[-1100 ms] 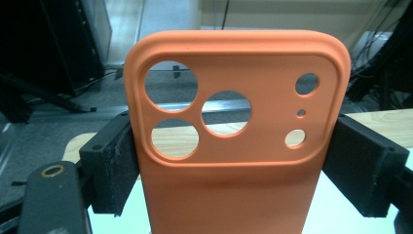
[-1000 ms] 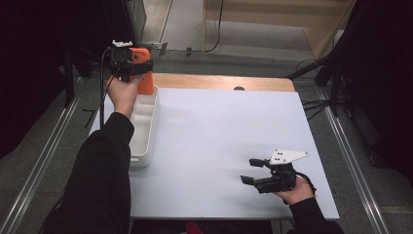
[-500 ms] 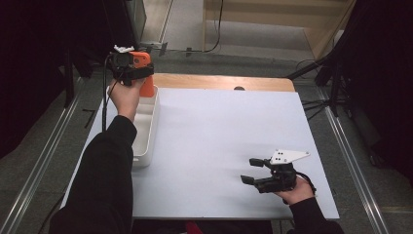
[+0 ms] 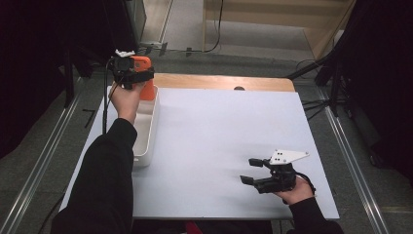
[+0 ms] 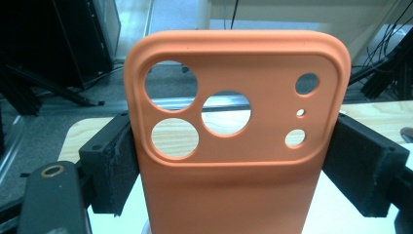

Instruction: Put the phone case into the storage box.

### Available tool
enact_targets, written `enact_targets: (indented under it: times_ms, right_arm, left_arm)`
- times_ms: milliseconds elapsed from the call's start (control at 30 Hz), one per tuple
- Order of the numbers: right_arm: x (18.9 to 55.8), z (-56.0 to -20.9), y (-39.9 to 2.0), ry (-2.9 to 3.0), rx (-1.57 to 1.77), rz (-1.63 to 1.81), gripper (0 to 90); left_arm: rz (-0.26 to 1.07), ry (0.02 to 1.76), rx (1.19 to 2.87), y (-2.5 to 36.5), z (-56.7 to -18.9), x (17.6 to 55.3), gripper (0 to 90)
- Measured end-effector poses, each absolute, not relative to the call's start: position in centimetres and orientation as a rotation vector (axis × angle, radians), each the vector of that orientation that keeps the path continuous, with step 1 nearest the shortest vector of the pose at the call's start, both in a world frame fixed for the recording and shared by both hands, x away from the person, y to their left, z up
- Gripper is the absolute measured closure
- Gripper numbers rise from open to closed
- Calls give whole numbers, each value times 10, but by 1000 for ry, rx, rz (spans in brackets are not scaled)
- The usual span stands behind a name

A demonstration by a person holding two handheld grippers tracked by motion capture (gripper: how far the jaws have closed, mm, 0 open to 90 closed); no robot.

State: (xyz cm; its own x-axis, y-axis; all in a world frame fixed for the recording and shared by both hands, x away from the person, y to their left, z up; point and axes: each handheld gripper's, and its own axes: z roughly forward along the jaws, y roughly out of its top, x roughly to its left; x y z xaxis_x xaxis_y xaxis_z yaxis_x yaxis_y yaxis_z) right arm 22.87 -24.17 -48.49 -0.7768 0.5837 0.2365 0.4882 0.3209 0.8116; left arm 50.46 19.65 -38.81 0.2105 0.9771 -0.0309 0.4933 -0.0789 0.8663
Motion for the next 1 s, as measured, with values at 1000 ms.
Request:
enact_targets:
  times_ms: [1000]
  right_arm:
    - [228,-484,-241,2451,1010,1466,252]
  left_arm:
    - [736,1435,1761,196,-417,503,153]
